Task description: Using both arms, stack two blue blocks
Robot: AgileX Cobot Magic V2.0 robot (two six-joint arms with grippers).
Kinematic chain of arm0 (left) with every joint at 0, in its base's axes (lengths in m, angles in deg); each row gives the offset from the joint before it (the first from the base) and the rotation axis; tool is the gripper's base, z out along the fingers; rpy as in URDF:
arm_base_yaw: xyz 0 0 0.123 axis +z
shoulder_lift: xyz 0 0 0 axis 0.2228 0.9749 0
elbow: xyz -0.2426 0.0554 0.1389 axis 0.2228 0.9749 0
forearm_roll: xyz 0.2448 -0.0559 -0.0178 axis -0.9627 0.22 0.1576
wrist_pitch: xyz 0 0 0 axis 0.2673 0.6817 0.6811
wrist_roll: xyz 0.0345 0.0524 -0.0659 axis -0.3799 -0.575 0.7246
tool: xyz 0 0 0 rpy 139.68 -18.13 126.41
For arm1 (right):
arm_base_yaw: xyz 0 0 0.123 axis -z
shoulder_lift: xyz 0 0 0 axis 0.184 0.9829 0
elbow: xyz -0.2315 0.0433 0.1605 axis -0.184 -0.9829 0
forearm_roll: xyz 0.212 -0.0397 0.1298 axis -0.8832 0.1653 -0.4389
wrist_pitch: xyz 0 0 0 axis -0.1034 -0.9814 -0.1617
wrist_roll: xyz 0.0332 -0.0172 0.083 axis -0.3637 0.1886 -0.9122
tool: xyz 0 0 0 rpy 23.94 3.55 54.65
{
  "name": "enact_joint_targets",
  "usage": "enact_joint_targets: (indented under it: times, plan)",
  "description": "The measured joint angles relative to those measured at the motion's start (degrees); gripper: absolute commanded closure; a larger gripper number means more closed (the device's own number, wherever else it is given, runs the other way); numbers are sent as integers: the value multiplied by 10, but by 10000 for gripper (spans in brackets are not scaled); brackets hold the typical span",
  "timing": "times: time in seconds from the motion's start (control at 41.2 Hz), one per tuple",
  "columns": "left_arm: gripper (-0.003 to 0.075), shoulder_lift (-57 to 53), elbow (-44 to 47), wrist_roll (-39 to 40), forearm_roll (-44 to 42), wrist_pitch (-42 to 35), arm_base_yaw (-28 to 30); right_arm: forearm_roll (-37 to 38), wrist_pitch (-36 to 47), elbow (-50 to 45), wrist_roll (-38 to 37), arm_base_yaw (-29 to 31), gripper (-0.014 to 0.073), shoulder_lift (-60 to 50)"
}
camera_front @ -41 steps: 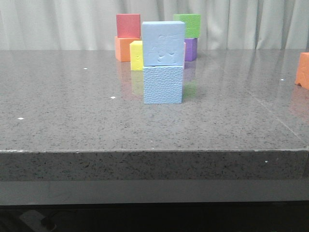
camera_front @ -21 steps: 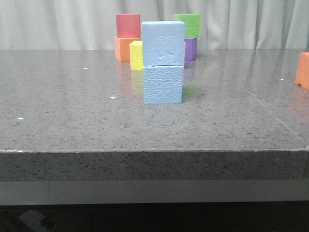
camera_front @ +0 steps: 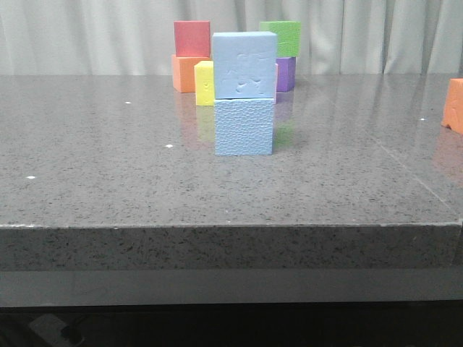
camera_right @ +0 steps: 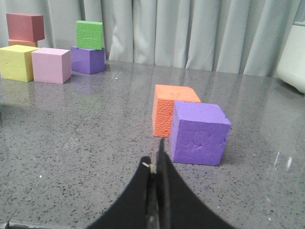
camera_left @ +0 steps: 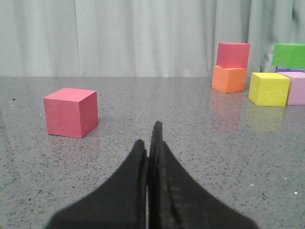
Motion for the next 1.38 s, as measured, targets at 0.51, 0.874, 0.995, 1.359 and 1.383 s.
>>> enact_joint_targets:
  times: [0.51,0.874,0.995,1.359,1.383]
  plan:
    - [741,0,0,0,0,0,0,14,26,0,-61,0,713,0]
    - [741,0,0,0,0,0,0,27,27,0,-86,0,713,0]
    - [741,0,0,0,0,0,0,27,27,0,-86,0,713,0]
    - [741,0,0,0,0,0,0,27,27,0,-86,0,713,0]
    - [741,0,0,0,0,0,0,27,27,0,-86,0,713,0]
